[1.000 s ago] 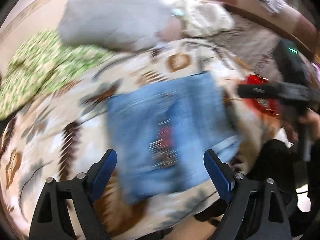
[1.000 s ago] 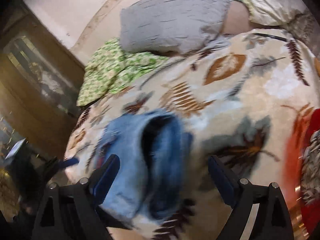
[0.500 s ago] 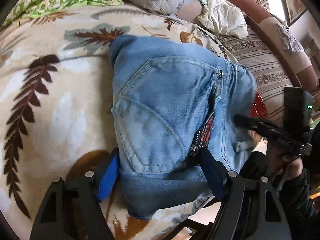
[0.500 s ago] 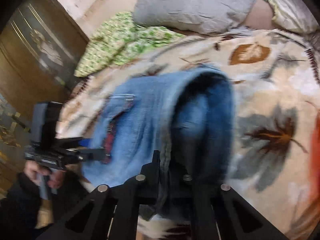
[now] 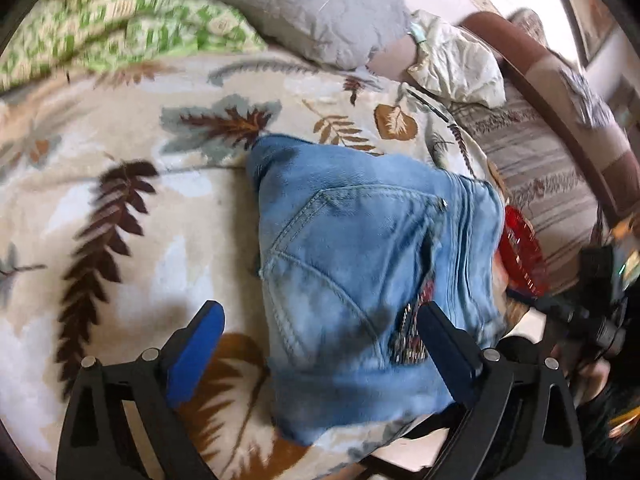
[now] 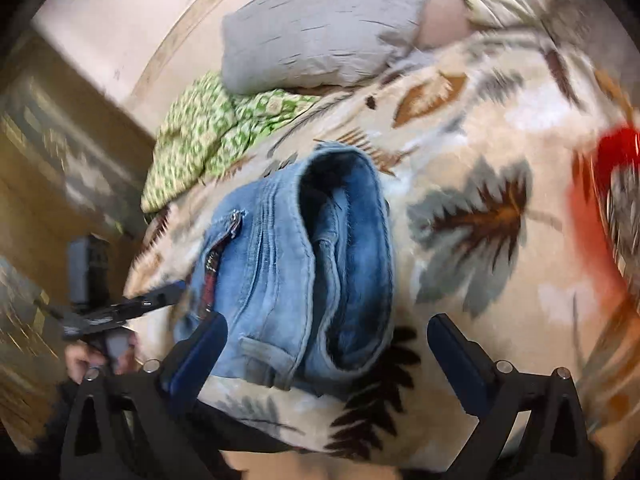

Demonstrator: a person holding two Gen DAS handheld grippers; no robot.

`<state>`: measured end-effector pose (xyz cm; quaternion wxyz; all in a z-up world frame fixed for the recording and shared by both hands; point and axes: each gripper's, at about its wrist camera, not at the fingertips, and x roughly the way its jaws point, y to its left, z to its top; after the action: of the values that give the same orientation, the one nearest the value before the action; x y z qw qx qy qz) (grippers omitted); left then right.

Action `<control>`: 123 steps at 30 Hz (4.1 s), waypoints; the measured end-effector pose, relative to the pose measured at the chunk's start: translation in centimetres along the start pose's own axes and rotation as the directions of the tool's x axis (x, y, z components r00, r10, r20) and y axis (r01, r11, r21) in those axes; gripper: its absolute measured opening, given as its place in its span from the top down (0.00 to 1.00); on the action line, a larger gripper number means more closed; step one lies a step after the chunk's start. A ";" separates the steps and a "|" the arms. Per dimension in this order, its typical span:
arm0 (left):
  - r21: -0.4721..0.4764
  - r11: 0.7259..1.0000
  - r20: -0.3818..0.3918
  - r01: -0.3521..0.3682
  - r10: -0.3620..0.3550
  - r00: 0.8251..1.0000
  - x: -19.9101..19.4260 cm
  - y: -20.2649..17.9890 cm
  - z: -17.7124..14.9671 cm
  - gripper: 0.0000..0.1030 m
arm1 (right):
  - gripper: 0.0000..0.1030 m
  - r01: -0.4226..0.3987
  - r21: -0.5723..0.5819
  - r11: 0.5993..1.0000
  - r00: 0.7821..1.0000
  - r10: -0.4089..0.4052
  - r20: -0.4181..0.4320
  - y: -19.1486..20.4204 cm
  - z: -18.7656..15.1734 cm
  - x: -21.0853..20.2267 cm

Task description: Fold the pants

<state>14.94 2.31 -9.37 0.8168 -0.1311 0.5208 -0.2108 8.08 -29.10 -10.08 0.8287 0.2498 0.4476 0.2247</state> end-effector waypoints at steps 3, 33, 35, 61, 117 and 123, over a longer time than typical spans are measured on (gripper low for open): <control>-0.053 0.998 -0.044 0.046 -0.049 0.998 1.2 1.4 0.1 0.06 | 0.02 -0.067 0.115 0.991 0.995 0.075 -0.066 -1.9 -0.4 2.5; 0.131 0.987 0.147 0.093 -0.113 0.983 -2.7 -3.4 8.1 0.69 | 0.60 -0.127 -0.198 0.972 0.986 0.145 0.078 7.5 9.1 6.1; 0.113 0.991 0.125 0.067 -0.081 0.989 -0.5 -2.3 9.3 0.69 | 0.60 -0.095 -0.205 0.974 0.993 0.108 0.053 7.0 10.5 8.2; 0.503 0.803 0.258 -0.321 0.214 0.942 -1.3 -4.1 0.0 0.10 | 0.43 -0.061 -0.244 0.968 0.997 0.048 -0.059 3.3 5.0 6.7; 0.533 0.732 0.232 -0.425 0.357 0.905 1.3 -4.2 -1.3 0.26 | 0.99 0.079 -0.341 0.937 0.997 -0.083 0.002 4.2 3.8 7.2; 0.548 0.718 0.239 -0.429 0.357 0.903 1.0 -5.1 -1.4 0.26 | 0.99 0.087 -0.336 0.938 0.996 -0.086 0.019 3.9 3.9 6.5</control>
<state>13.00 -2.61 -8.57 0.8712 0.2300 0.3969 -0.1750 14.11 -23.00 -9.94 0.8691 0.0853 0.4116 0.2607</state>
